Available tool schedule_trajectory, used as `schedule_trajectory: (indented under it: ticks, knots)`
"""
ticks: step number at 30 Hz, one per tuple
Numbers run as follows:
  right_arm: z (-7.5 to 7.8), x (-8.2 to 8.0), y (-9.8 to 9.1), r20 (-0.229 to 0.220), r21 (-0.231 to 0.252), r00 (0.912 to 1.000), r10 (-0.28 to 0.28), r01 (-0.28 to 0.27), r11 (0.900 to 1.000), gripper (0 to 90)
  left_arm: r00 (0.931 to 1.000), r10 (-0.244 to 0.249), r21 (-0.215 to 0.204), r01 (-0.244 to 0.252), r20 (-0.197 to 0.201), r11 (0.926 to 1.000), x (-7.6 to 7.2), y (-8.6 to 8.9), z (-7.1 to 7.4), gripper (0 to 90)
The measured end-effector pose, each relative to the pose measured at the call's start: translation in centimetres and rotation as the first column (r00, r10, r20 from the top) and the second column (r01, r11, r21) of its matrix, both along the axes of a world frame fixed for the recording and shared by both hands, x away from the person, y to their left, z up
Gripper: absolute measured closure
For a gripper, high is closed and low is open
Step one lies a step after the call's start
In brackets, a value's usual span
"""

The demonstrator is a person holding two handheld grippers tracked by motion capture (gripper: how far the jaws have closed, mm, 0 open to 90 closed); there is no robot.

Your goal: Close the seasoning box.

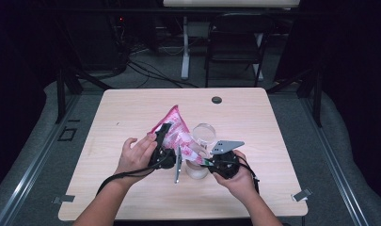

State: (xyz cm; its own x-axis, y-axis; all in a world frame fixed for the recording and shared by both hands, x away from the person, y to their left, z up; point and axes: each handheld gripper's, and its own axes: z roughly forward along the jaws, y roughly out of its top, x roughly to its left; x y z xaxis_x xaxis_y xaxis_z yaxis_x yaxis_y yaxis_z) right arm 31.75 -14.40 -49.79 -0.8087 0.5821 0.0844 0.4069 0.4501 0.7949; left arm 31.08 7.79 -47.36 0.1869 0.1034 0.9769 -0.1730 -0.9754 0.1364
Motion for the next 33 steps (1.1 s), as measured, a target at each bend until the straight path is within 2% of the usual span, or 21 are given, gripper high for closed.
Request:
schedule_trajectory:
  ticks: [9,19,33]
  knots:
    - [0.02,-0.01,-0.02,0.001,0.003,1.0,0.0,0.0,1.0,90.0,1.0,-0.002,0.003,0.002,-0.001,1.0,-0.03,-0.06,0.19,64.4]
    - [0.03,-0.02,-0.03,0.001,0.005,1.0,0.001,-0.001,1.0,90.0,0.9998,-0.014,0.003,0.014,0.016,0.9999,-0.05,-0.18,0.43,64.4]
    - [0.02,0.0,-0.07,-0.002,0.004,1.0,0.003,-0.003,1.0,90.0,1.0,-0.007,0.001,0.007,0.006,1.0,-0.1,-0.28,0.47,64.4]
